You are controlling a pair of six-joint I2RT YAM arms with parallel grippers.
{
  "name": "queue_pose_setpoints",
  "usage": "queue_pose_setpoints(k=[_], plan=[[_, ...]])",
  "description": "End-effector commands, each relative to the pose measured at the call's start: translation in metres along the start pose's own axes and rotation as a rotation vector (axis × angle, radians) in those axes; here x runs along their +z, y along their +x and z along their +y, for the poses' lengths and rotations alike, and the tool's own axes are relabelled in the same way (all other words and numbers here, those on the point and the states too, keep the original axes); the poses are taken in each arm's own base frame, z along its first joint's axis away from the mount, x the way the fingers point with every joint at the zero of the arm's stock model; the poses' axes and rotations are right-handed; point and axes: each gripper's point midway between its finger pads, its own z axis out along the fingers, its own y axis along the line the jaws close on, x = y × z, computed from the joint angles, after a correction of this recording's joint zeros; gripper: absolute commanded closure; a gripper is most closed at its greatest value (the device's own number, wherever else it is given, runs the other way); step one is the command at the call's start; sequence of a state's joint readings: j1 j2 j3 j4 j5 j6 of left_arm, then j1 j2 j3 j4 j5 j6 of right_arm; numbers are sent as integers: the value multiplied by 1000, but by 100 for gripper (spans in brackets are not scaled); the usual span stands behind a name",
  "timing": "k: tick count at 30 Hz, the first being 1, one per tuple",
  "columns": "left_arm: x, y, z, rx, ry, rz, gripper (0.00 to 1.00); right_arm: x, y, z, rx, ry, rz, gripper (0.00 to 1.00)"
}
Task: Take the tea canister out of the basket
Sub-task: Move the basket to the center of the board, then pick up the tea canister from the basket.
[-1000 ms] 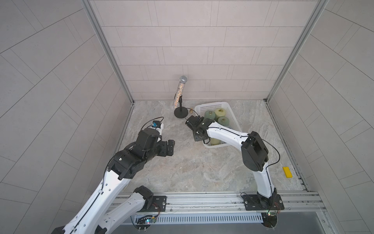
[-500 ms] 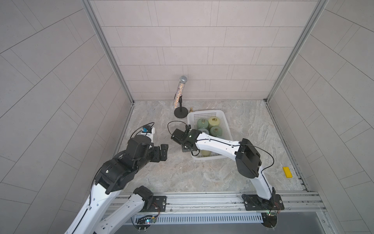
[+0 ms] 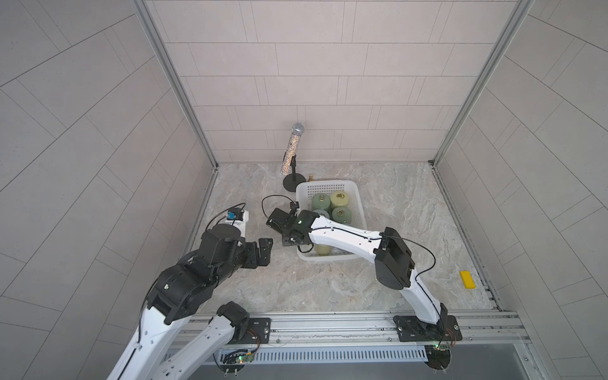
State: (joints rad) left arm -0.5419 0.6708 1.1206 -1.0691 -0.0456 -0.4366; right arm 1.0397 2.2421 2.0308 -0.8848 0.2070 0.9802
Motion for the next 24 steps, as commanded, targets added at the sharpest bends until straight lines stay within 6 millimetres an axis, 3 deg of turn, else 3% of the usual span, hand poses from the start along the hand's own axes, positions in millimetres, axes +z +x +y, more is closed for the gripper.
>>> queue_pose_setpoints(k=[1,7,12,15,19,24], plan=[[-11,-9,-4,14,15,-13,0,-37,-23,24,-16,-126,-80,35],[-14,-24,-12,29,24,-22,0,-78,-39,0,-99,-128,-149,14],[-9,-34,-17,31,24,-37,0,-107,-50,-40,-113,-106,-216,6],[7,-37,-22,42,21,-8,0,-117,-53,-66,-105,-127,-243,0],[23,-36,-41,48,110,12,0,-128,-49,-102,-132,-168,-280,0],[39,-29,-68,32,261,41,0,-121,-27,-159,-135,-154,-149,0]])
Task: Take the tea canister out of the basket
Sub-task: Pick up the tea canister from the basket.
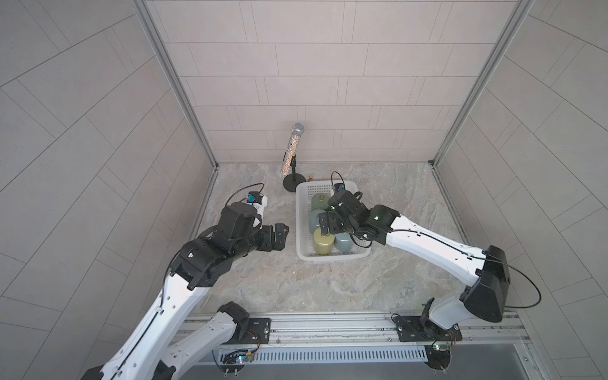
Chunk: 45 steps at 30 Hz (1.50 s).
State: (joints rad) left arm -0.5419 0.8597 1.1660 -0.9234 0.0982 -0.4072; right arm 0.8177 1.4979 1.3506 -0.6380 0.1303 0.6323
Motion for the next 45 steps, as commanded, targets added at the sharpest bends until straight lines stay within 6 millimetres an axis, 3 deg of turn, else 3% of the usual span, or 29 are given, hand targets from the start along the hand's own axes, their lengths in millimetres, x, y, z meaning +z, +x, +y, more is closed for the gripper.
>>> queue_pose_setpoints(k=[1,5,9,16,34,45], plan=[[9,-2,-27,4,153,-7,0,-6,19,-22,-67,-19,81,0],[21,3,-35,-5,194,17,0,2,47,-43,-131,4,198,1],[27,8,-39,7,201,46,0,16,70,-52,-161,21,287,3],[33,12,-42,19,195,64,0,39,91,-60,-207,56,370,5],[38,14,-42,27,184,69,0,95,93,-71,-195,111,365,5],[39,14,-40,32,172,67,0,110,100,-74,-193,134,378,4]])
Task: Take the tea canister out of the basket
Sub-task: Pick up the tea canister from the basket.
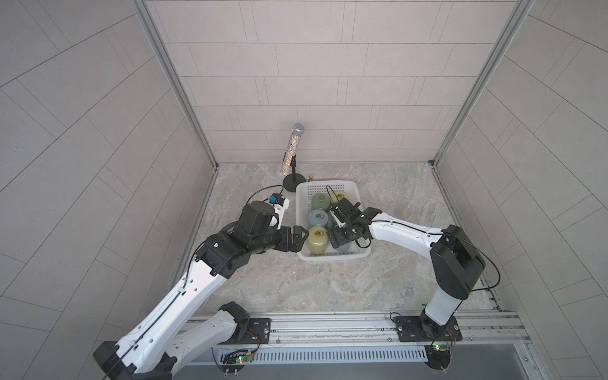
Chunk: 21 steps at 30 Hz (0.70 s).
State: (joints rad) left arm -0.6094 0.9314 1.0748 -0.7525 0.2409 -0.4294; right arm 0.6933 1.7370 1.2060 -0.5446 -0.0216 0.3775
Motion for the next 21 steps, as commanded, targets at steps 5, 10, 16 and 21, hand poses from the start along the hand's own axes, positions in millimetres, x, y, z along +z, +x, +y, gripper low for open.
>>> queue_pose_setpoints(k=[5,10,16,21], plan=[[-1,0,1,14,-10,-6,0,22,25,-21,10,86,100,4],[-3,0,2,15,-15,-12,0,23,32,-24,8,102,120,5],[-3,2,3,13,-16,-9,0,22,33,-27,6,114,117,9],[-4,2,3,14,-15,-11,0,17,31,-27,7,115,105,16]])
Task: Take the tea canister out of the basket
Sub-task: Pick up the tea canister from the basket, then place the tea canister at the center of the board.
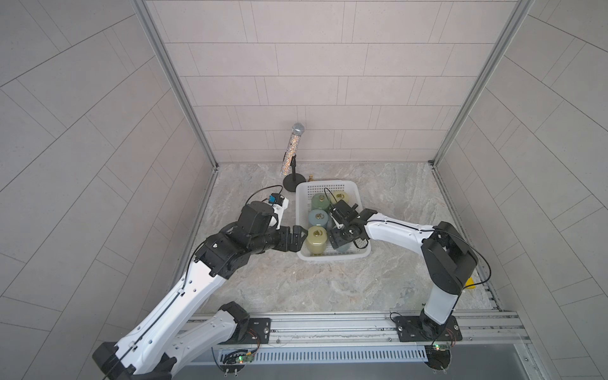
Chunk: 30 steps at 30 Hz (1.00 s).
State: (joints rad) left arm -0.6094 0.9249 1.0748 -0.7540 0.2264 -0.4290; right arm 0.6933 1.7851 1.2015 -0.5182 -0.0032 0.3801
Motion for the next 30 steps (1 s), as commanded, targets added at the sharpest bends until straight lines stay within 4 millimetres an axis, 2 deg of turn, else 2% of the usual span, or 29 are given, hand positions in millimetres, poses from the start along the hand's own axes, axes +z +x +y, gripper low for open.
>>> queue_pose_setpoints(k=[1,8,20,27,30], plan=[[-2,3,1,13,-4,-2,0,0,26,-24,7,88,80,17],[-1,5,1,12,-2,5,0,-24,15,-26,12,89,34,20],[-2,-3,-10,17,41,-1,0,-92,-11,-27,59,57,-90,22],[-1,-6,-16,28,56,-4,0,-136,-32,-37,107,51,-184,22],[-1,-7,-19,32,64,-5,0,-152,-44,-48,148,47,-207,22]])
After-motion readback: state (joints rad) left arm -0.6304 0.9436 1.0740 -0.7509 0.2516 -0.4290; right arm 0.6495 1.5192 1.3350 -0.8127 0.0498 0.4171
